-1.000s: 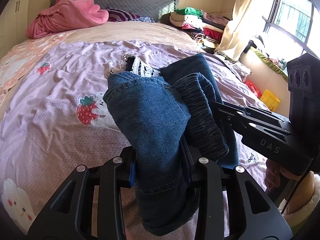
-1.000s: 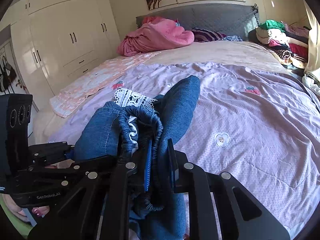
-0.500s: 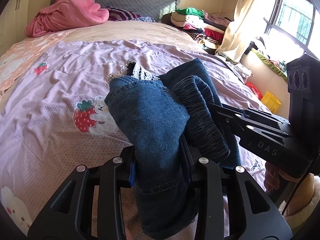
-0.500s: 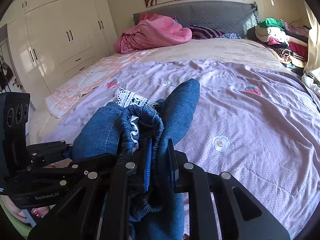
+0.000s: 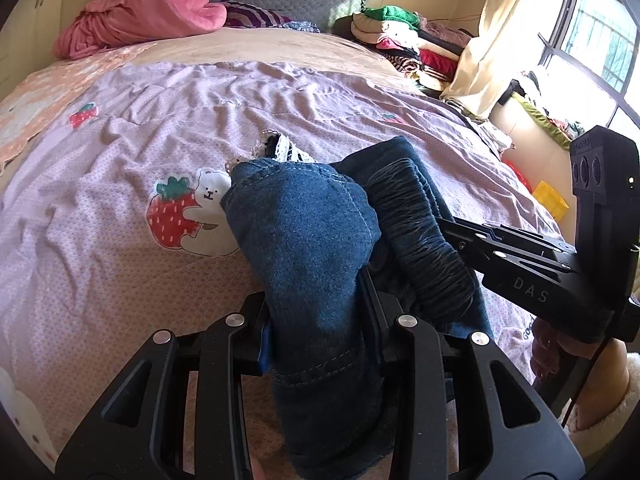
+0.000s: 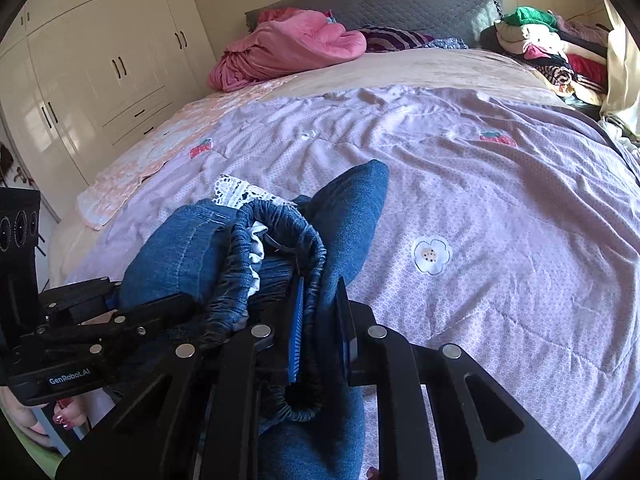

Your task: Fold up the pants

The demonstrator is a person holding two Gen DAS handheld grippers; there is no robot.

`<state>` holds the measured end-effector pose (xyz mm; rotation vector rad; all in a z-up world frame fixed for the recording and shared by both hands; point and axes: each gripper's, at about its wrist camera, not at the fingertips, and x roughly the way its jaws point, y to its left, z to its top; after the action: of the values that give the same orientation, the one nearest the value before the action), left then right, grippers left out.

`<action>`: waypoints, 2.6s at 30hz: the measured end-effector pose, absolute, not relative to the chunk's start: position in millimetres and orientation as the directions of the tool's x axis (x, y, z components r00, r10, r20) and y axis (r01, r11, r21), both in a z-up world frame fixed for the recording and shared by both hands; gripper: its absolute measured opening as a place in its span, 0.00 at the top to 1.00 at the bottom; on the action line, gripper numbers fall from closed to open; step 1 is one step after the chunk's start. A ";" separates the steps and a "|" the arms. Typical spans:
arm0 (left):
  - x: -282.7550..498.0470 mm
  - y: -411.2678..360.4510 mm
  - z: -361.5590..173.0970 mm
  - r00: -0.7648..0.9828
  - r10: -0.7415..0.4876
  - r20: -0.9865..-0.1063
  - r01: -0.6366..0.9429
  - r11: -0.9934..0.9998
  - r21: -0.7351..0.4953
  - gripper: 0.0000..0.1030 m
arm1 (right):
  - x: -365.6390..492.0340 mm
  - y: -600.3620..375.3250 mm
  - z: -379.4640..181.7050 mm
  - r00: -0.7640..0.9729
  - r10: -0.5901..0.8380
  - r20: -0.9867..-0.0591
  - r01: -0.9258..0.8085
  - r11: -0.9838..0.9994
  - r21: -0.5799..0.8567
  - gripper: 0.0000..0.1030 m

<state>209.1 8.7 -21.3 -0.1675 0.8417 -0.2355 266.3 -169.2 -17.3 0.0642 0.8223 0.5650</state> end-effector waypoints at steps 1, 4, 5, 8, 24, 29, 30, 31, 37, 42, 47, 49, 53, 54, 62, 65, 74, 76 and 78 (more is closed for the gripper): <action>208.9 9.5 -23.0 0.641 -0.271 -0.718 0.137 0.961 -0.240 0.74 | 267.4 -170.8 -20.5 0.538 0.498 -0.680 -0.445 0.853 0.273 0.87; 208.8 10.9 -27.4 0.638 -0.266 -0.723 0.131 0.962 -0.239 0.74 | 270.2 -174.8 -28.2 0.530 0.487 -0.695 -0.425 0.861 0.279 0.86; 208.8 11.4 -28.6 0.637 -0.265 -0.724 0.129 0.962 -0.239 0.74 | 270.5 -175.0 -30.4 0.527 0.483 -0.699 -0.422 0.863 0.278 0.86; 209.7 13.0 -34.7 0.633 -0.255 -0.731 0.120 0.965 -0.232 0.73 | 271.0 -174.3 -36.9 0.524 0.465 -0.714 -0.411 0.872 0.266 0.84; 202.8 15.7 -43.2 0.622 -0.235 -0.747 0.100 0.970 -0.222 0.63 | 264.0 -185.3 -49.2 0.521 0.397 -0.755 -0.323 0.911 0.256 0.63; 196.3 16.3 -39.1 0.626 -0.225 -0.746 0.095 0.972 -0.214 0.58 | 253.7 -190.9 -45.3 0.523 0.393 -0.756 -0.316 0.913 0.257 0.55; 194.7 16.4 -38.4 0.627 -0.220 -0.747 0.092 0.973 -0.210 0.56 | 250.8 -191.9 -45.1 0.523 0.393 -0.757 -0.314 0.914 0.257 0.54; 193.0 16.5 -37.8 0.628 -0.218 -0.747 0.090 0.974 -0.209 0.56 | 248.4 -192.7 -44.7 0.525 0.393 -0.755 -0.311 0.914 0.259 0.53; 181.9 17.0 -32.0 0.637 -0.198 -0.745 0.078 0.978 -0.193 0.46 | 231.9 -201.7 -40.0 0.538 0.393 -0.745 -0.293 0.917 0.272 0.47; 170.0 18.1 -27.6 0.643 -0.184 -0.744 0.069 0.981 -0.184 0.41 | 216.2 -208.5 -34.7 0.555 0.387 -0.737 -0.282 0.920 0.271 0.45; 154.3 19.0 -18.1 0.654 -0.170 -0.737 0.057 0.983 -0.176 0.31 | 197.7 -210.3 -27.1 0.558 0.394 -0.731 -0.295 0.917 0.269 0.32; 147.3 20.0 -14.4 0.659 -0.166 -0.734 0.054 0.983 -0.175 0.29 | 189.5 -208.8 -22.1 0.565 0.401 -0.721 -0.306 0.913 0.268 0.31; 131.6 19.6 -7.6 0.664 -0.163 -0.729 0.058 0.984 -0.168 0.21 | 173.0 -207.4 -11.0 0.577 0.412 -0.705 -0.320 0.909 0.269 0.21; 127.1 18.8 -6.2 0.665 -0.160 -0.729 0.059 0.985 -0.162 0.18 | 168.2 -207.5 -7.7 0.581 0.415 -0.700 -0.323 0.907 0.270 0.20; 94.7 10.5 -4.1 0.657 -0.152 -0.738 0.069 0.987 -0.142 0.10 | 132.4 -209.5 13.0 0.607 0.425 -0.671 -0.340 0.903 0.264 0.08; 84.4 7.4 -4.3 0.650 -0.158 -0.743 0.077 0.987 -0.143 0.10 | 120.5 -210.8 19.8 0.614 0.428 -0.663 -0.349 0.901 0.258 0.07; 58.5 -0.8 -1.0 0.656 -0.156 -0.739 0.096 0.988 -0.124 0.10 | 88.5 -222.8 36.4 0.659 0.404 -0.634 -0.345 0.912 0.222 0.06; 53.8 0.6 1.5 0.659 -0.159 -0.735 0.092 0.987 -0.132 0.10 | 82.3 -225.5 38.1 0.665 0.399 -0.632 -0.346 0.914 0.212 0.06; 48.8 2.1 3.9 0.665 -0.157 -0.730 0.087 0.987 -0.133 0.10 | 77.4 -228.1 38.6 0.666 0.394 -0.634 -0.343 0.916 0.208 0.06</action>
<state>48.8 2.1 3.9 -0.0890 0.8321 -0.1381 77.4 -228.1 38.6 0.0733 0.7323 0.4164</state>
